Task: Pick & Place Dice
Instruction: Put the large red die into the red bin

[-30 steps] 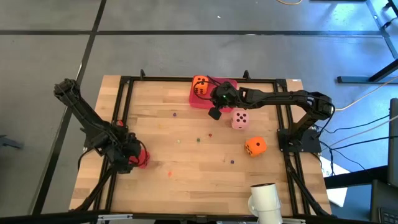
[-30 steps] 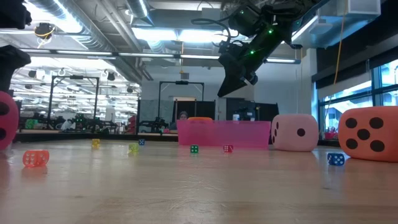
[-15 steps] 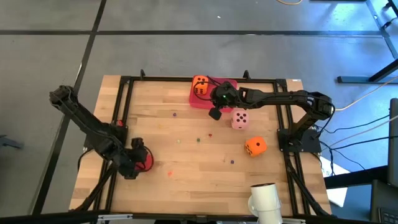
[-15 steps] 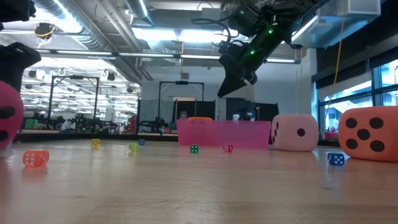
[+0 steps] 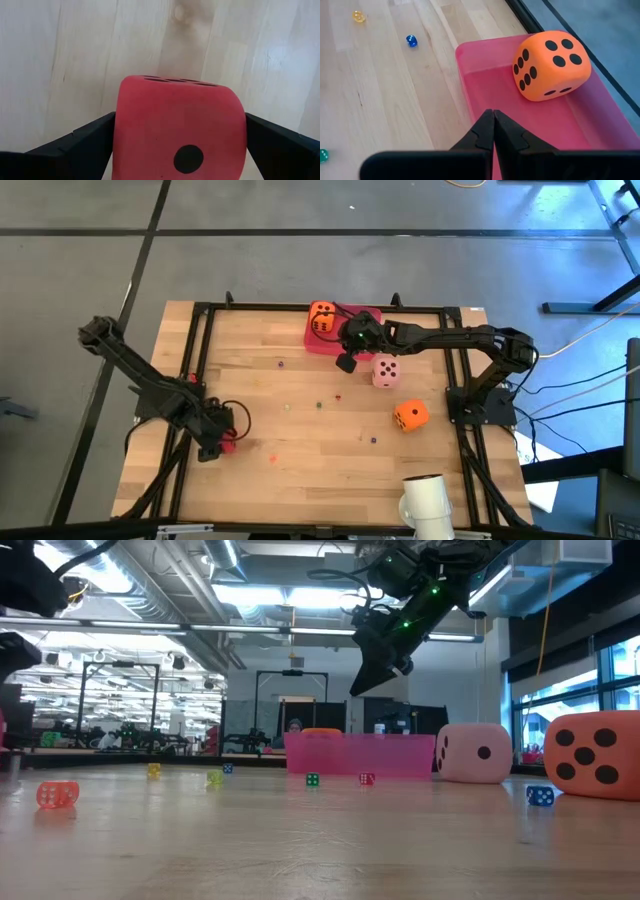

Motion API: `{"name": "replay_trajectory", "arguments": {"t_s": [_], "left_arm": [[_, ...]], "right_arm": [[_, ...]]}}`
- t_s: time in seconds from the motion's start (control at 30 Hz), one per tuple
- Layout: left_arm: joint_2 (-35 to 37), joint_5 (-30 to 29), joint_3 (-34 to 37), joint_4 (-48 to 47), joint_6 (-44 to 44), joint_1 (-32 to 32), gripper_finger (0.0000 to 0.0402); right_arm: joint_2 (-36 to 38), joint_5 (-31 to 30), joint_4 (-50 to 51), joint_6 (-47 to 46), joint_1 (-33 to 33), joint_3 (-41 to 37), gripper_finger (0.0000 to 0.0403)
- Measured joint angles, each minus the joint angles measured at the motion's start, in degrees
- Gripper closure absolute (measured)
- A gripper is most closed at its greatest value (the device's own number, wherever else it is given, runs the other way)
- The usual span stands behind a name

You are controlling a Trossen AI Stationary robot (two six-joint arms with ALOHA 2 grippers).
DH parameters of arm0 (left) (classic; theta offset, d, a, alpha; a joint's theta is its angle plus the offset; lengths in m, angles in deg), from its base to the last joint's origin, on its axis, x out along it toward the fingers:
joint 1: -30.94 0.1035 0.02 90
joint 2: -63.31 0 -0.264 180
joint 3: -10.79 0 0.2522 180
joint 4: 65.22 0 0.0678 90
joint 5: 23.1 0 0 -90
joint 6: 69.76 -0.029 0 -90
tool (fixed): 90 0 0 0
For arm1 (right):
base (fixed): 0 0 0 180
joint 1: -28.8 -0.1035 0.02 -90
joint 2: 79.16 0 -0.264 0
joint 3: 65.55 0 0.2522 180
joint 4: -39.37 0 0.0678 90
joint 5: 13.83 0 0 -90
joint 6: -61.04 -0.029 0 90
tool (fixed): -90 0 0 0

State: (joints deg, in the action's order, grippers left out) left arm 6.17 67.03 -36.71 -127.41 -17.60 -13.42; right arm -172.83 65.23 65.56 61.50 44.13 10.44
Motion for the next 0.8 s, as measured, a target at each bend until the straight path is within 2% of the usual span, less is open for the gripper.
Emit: {"name": "replay_trajectory", "arguments": {"t_s": [0.23,0.6,0.8], "left_arm": [[-0.70,4.48,0.00,-1.68,5.47,0.06,0.0002],[-5.97,5.76,-0.15,-0.90,3.50,3.07,0.0002],[-4.59,1.34,-6.46,-0.54,-2.16,4.85,0.0002]], "right_arm": [[0.00,0.00,0.00,0.40,-0.01,0.00,0.0394],[0.00,0.00,0.00,1.68,-0.01,0.00,0.0394],[0.00,-0.03,0.01,2.74,-0.02,0.00,0.0394]]}}
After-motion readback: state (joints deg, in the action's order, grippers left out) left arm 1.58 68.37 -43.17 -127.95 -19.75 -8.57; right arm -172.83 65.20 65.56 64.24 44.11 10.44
